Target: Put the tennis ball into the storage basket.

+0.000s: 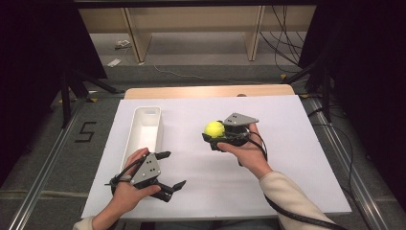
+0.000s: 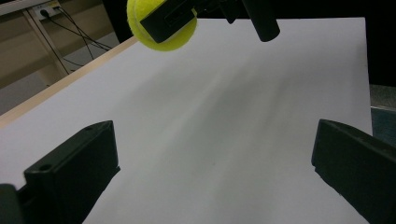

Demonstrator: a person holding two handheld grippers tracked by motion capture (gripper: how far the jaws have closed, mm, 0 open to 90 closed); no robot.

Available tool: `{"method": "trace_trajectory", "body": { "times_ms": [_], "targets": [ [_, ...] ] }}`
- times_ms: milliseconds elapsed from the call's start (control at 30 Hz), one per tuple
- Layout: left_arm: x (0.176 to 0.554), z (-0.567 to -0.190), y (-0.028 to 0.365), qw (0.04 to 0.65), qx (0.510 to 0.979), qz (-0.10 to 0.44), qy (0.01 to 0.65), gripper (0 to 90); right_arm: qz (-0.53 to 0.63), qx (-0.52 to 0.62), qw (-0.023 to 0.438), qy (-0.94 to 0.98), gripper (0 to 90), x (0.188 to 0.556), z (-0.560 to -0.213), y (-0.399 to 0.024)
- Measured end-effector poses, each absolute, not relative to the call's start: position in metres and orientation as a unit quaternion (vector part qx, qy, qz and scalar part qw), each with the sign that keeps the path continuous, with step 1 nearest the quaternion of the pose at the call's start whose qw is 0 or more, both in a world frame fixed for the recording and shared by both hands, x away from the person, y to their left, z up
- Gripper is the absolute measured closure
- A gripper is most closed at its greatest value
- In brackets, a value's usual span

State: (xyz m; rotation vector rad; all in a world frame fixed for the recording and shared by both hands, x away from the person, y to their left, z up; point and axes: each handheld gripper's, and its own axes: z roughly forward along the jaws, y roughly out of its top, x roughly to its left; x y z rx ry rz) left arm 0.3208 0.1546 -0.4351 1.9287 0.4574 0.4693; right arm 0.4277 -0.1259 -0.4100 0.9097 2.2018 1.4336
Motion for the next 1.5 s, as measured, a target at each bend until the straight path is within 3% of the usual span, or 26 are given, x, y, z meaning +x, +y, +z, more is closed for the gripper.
{"method": "trace_trajectory", "body": {
  "times_ms": [1500],
  "targets": [
    [0.32, -0.435, 0.154, 0.526, 0.805, 0.197, 0.19, 0.0, 0.508, 0.314, 0.177, 0.782, 26.1, 0.433, -0.404, -0.108]
  ]
}}
